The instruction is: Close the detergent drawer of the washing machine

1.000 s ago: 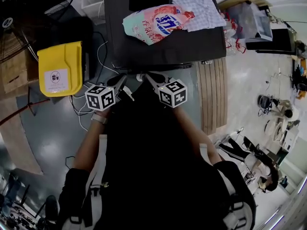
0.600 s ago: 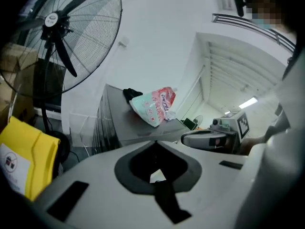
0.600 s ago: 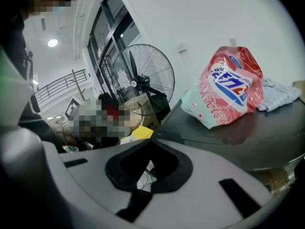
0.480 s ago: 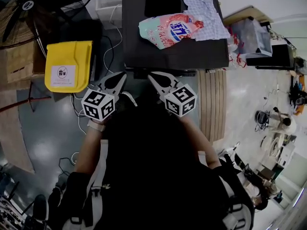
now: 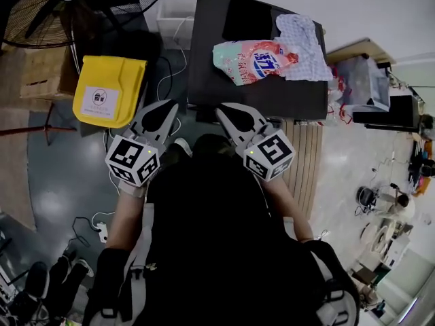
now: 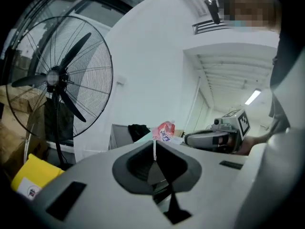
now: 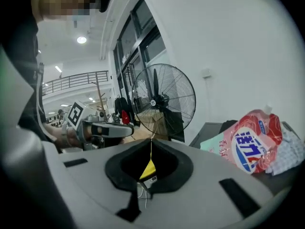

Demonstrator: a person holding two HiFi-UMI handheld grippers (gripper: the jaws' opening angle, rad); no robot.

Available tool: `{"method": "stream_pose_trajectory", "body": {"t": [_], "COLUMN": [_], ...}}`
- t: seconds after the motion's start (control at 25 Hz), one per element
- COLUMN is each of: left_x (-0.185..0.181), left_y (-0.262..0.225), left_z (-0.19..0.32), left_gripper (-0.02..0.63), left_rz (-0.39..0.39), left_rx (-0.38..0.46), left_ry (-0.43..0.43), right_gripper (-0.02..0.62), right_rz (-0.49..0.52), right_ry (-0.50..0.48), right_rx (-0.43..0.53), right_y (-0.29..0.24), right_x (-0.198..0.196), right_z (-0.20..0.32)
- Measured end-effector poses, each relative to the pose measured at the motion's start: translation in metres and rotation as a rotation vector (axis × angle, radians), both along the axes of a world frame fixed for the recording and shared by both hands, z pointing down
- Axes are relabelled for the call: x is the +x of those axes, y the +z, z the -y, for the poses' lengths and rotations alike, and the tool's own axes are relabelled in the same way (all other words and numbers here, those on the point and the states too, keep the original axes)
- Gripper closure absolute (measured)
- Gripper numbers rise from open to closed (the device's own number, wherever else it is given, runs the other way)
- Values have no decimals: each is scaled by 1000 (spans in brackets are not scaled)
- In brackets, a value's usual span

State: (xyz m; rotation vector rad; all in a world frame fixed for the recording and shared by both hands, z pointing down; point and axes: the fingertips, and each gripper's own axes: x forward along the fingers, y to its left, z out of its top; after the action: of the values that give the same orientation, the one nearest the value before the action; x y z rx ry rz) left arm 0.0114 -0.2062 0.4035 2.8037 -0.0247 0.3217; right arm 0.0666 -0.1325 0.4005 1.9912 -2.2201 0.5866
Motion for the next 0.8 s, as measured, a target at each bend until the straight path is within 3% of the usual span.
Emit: {"method": "stream_pose_trajectory", "body": {"t": [0.32, 0.56, 0.8], "left_x": [-9, -11, -12], "left_y": [-48, -74, -96], "left_z": [-4, -14, -16], "left_gripper": [595, 595, 595], "left_rz": [-61, -44, -101], "left_rx": [93, 230, 248], "left_ry": [-99, -139, -195], "right_gripper": [578, 578, 578], "right_rz": [-66, -126, -179], "right_ry": [-82, -118, -128], "right_rx": [80, 135, 184], "right_y": [-60, -88, -104], "right_x": [-4, -2, 2], "right_z": [1, -2, -6]}}
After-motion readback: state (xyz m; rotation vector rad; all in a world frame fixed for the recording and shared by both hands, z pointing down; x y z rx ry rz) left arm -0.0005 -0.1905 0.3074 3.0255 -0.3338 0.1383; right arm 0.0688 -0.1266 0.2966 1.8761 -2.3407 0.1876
